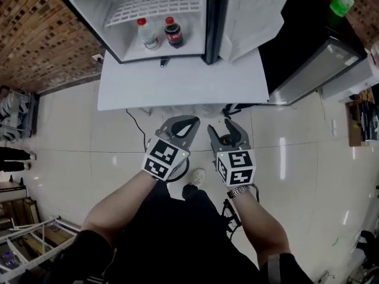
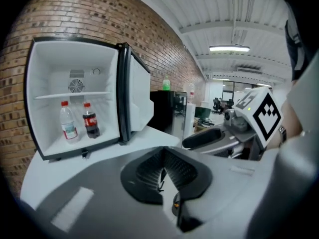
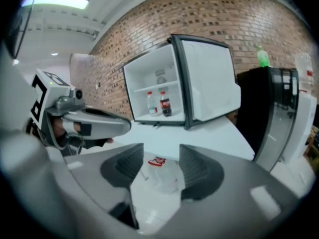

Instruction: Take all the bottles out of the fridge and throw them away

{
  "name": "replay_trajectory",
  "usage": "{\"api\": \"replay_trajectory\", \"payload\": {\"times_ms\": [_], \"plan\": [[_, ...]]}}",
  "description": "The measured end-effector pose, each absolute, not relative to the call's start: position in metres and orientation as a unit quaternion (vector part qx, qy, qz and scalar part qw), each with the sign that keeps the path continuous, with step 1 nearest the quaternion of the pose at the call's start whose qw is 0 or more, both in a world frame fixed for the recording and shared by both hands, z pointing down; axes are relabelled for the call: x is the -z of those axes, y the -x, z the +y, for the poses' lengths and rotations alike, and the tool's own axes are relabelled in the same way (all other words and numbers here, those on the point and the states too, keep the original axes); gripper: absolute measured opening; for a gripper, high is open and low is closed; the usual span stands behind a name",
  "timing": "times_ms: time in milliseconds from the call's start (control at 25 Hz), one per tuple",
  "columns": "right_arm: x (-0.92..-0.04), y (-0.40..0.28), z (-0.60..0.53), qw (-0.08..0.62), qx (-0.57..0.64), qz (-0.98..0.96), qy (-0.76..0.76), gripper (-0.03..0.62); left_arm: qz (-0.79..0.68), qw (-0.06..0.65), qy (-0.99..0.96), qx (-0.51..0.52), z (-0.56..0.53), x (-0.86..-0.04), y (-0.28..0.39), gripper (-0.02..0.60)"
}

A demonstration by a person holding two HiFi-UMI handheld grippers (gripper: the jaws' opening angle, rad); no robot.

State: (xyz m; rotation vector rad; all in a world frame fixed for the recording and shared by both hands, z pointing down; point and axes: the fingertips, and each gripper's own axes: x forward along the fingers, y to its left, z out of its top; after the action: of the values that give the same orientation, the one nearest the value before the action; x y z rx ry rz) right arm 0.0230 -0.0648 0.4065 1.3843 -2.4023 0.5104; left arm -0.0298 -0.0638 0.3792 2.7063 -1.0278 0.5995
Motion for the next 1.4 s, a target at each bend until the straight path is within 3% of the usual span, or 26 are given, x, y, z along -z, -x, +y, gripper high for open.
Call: {"api": "replay_trajectory", "payload": {"times_ms": [440,1040,1400], "plan": [[-0.333,0.073,-0.113,0.161,-0.095,-0.886,-0.425,0.213,-0.463,0.078,-0.873,-0.137,-0.095,-0.316,0.149,0.003],[-0.339,0.207,-0.237,0.191,-0.094,-0.879,-0.427,0.215,-0.476,0.088,-0.865,-0.127,-0.175,-0.31,0.264,0.003],[-0.374,0.248,-0.32,0.211,-0.117,-0.85,-0.468,0.281,-0.458,0.094,-0.874,-0.136,-0.227,-0.322,0.314,0.003]]}}
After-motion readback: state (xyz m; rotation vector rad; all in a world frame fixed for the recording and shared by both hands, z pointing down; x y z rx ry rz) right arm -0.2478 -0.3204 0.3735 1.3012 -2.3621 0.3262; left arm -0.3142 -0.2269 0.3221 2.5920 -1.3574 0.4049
